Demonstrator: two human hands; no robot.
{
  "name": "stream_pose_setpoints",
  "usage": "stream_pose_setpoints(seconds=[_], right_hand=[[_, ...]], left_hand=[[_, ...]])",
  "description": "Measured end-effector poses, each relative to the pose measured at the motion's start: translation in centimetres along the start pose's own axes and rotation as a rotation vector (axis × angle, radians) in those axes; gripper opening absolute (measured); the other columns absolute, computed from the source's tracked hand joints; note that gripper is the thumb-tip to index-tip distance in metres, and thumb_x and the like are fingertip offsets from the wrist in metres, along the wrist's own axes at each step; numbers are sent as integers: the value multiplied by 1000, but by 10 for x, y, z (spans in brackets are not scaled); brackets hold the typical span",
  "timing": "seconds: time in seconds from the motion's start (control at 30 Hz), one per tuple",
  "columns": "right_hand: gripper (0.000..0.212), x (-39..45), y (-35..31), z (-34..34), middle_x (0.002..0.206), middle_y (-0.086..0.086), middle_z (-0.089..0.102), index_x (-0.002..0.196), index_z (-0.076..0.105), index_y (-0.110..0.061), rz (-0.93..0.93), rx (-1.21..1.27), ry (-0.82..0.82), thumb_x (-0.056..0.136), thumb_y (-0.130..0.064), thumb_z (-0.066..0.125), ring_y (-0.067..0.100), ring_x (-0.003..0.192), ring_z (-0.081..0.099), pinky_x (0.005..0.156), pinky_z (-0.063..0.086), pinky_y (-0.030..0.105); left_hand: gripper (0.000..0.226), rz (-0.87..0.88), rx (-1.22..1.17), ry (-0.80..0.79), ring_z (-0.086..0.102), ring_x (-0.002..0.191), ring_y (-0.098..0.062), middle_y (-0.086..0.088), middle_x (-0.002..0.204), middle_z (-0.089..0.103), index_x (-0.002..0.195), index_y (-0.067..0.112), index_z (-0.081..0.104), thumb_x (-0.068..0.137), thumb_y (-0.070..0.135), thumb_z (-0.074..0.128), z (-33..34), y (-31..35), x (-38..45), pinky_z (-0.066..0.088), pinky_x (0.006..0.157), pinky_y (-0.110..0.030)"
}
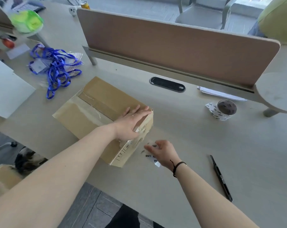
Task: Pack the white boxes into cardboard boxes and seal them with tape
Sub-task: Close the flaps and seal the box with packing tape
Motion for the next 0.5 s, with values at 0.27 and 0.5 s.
stream_pose_setpoints(seconds=[0.27, 0.5], right_hand=[[56, -2, 2, -5, 63, -2, 34, 67, 33, -17, 5, -48, -50, 83, -54, 72, 17, 57, 29, 51, 22, 28], [47, -21, 13, -20, 67, 1, 39, 75, 44, -13, 37, 29, -122, 89, -51, 69, 15, 58, 31, 47, 21, 22]], left_hand=[[56, -100, -242, 593, 47, 123, -5, 13, 137, 58, 136, 23, 55, 87, -4, 53, 16, 48, -75, 30, 111, -14], [17, -853, -1476, 449, 58, 70, -25, -10, 85, 64, 107, 10, 57, 91, 10, 62, 153, 35, -113, 50, 67, -34]])
Point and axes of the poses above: each hand's wrist, its own x-axis towards the middle knuckle, its own z-axis out of the palm, y = z × x, the point moved 9 cm from there along x, towards the middle knuckle
